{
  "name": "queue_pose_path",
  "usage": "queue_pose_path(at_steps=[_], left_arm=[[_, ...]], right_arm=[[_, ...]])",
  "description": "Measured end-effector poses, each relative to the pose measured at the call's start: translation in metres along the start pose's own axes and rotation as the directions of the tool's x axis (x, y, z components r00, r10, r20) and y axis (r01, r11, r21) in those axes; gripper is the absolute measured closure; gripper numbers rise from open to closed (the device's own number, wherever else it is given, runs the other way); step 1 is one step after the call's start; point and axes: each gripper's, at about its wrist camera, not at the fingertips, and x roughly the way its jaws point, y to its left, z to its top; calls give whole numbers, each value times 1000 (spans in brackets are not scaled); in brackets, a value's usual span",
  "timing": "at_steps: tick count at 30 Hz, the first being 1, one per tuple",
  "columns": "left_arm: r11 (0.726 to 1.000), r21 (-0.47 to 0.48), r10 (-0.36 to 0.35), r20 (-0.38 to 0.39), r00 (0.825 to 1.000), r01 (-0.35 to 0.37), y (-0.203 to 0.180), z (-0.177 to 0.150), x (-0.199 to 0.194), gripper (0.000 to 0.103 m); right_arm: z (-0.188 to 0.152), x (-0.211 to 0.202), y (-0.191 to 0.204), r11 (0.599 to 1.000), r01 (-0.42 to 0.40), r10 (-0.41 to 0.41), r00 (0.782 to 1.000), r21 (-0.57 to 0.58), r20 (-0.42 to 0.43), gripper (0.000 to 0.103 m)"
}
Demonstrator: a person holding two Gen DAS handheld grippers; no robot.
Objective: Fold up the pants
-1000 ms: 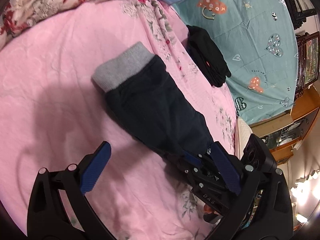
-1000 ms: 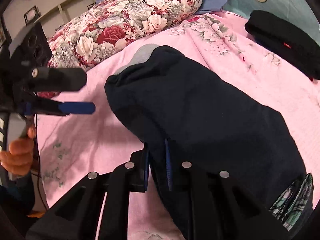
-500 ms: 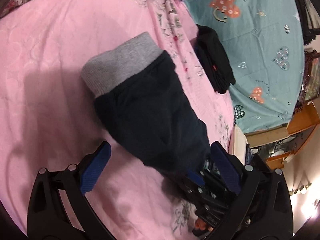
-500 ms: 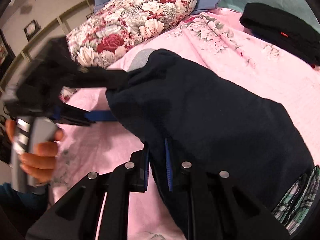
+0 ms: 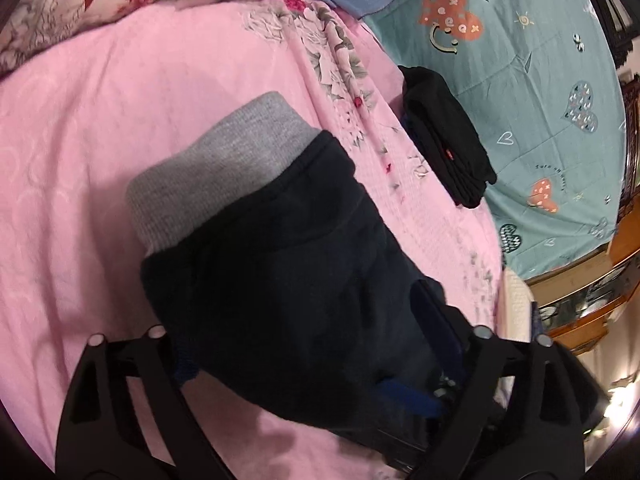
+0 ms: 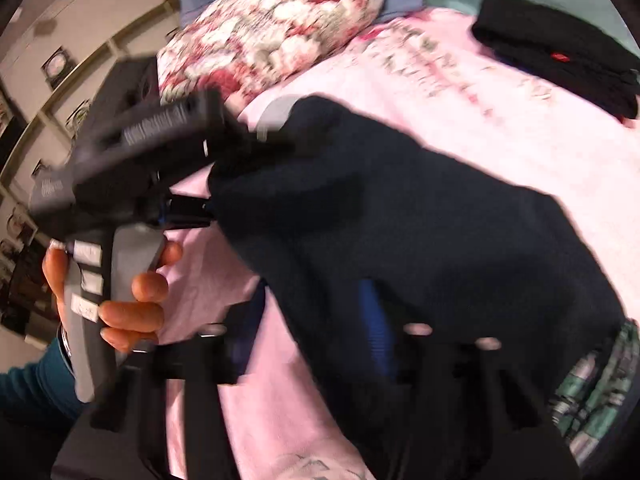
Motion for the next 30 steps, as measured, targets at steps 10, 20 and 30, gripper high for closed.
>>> queue_pose_path(at_steps=[10, 20, 30], left_arm=[[998, 12, 65, 26, 998, -65, 9, 4, -1, 58], [985, 71, 152, 45, 987, -155, 0, 1, 2, 74], [935, 255, 202, 186, 962, -246, -68, -14, -21, 80]], right_arm=[[-53, -128, -76, 973, 4, -50, 980, 230, 195, 22], [-93, -113, -114, 942, 7, -36, 996, 335, 79, 20], [-136, -190, -175, 901, 34, -137, 968, 432, 210, 16]])
